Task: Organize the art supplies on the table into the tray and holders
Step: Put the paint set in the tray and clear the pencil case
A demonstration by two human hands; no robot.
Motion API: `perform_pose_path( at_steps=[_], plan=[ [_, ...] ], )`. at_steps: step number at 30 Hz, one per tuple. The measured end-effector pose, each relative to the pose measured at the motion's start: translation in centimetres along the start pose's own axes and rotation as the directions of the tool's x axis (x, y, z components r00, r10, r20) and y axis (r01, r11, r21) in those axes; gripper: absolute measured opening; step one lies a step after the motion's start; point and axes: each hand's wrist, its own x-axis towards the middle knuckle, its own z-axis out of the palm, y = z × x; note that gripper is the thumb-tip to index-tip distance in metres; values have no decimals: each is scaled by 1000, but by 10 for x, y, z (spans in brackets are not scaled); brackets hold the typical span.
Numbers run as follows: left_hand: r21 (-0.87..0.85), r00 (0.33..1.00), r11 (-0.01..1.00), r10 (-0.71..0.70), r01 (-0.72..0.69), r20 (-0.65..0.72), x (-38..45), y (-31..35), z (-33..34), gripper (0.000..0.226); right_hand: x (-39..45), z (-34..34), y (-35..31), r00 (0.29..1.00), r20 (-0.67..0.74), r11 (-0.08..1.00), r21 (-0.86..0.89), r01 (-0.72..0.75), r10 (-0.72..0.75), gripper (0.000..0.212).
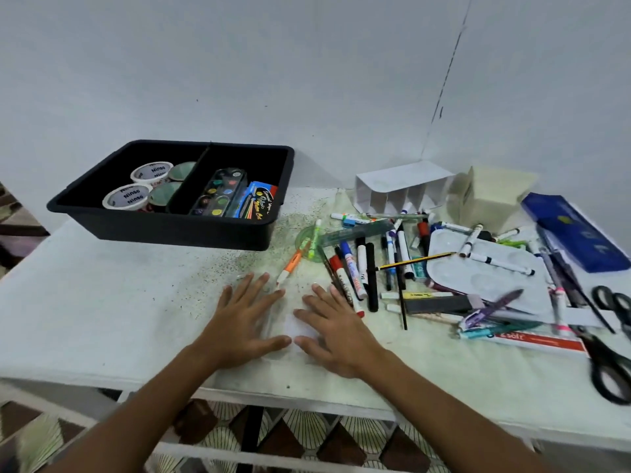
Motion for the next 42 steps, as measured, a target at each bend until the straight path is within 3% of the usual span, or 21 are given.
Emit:
perform_pose_path(
  at_steps=[2, 6, 11, 14, 16, 19, 22, 26, 29, 34, 38, 42],
  plan=[
    [20, 1000, 1000, -6, 6, 7, 1, 0, -2, 102, 2, -2, 0, 1000, 4, 1000, 12, 3, -3, 81],
    [22, 1000, 1000, -19, 19, 4, 5, 0, -6, 101, 10, -6, 3, 1000, 23, 1000, 20, -11, 10, 65],
    [101, 996, 994, -46, 38, 82, 11, 4, -20, 107, 17, -14, 7, 994, 95, 994, -88, 67, -58, 49],
    [150, 988, 988, -59, 37, 145, 25, 12, -38, 110, 25, -36, 13, 994, 100, 998, 39, 42, -46, 42],
    [173, 986, 985, -32, 2, 166, 40, 23, -50, 102, 30, -59, 19, 997, 81, 988, 149, -28, 16, 39],
    [119, 978, 990, 47, -72, 204, 73, 47, -68, 76, 32, -97, 36, 995, 18, 985, 142, -97, 96, 35],
    [104, 959, 969, 200, -223, 199, 113, 78, -85, 80, 23, -137, 66, 980, -61, 977, 107, -182, 189, 33],
    [87, 907, 917, 363, -388, 215, 176, 138, -92, 73, -18, -192, 119, 920, -149, 932, 51, -360, 364, 34],
    [37, 846, 860, 492, -509, 208, 216, 196, -87, 79, -66, -228, 155, 824, -208, 849, 78, -522, 526, 37],
    [-40, 735, 755, 648, -655, 200, 268, 304, -54, 56, -155, -256, 214, 671, -236, 704, 99, -703, 703, 38],
    [-121, 700, 727, 684, -676, 205, 310, 373, -17, 53, -205, -256, 271, 585, -233, 620, 121, -775, 777, 36],
    [-205, 729, 759, 651, -618, 211, 359, 418, 22, 64, -224, -247, 327, 535, -198, 563, 132, -816, 821, 45]
  ],
)
